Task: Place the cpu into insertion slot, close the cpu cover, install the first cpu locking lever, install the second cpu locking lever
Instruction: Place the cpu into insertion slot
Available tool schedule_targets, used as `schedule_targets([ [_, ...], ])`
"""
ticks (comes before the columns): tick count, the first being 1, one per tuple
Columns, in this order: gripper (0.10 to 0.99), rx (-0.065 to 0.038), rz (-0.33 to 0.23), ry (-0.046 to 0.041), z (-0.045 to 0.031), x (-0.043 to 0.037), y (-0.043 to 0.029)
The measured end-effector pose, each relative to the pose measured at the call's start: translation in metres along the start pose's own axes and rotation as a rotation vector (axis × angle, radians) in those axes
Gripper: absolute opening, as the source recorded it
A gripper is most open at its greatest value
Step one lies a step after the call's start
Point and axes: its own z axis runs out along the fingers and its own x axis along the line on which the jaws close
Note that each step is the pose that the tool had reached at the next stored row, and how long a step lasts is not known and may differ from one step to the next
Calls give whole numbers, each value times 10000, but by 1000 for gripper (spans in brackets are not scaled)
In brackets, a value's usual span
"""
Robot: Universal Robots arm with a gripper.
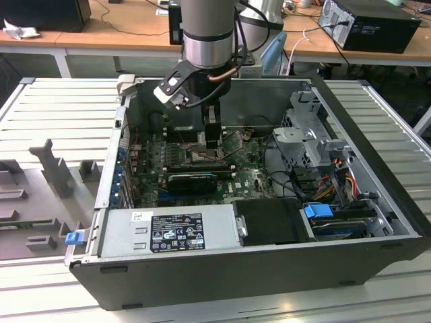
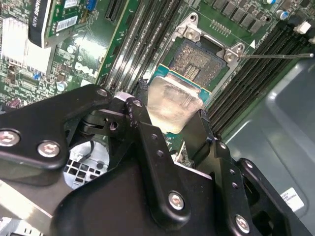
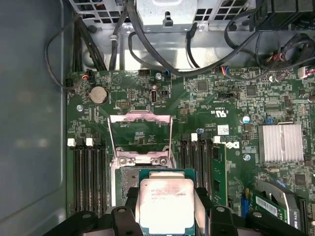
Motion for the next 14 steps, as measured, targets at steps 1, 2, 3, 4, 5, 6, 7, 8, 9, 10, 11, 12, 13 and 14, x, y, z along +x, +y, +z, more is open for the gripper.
schedule_targets([
  [1,529,-1,-1,-10,1,0,0],
  [2,529,-4,-1,-13,7,0,-1],
  [3,529,-5,-1,-14,18,2,-3],
  [4,529,-5,-2,-14,33,5,-6],
  [5,529,-7,-37,-12,66,11,-14],
  [6,529,-6,-85,-7,97,15,-24],
  [7,529,-6,-120,-4,122,17,-31],
  [8,529,-5,-136,-3,138,20,-34],
  [9,529,-6,-144,-2,168,30,-36],
  [10,529,-5,-148,0,185,41,-38],
  [11,529,-5,-151,4,196,48,-39],
  [12,529,-5,-155,8,215,58,-41],
  [13,529,-5,-161,9,228,65,-43],
  [14,529,-4,-176,8,242,74,-47],
])
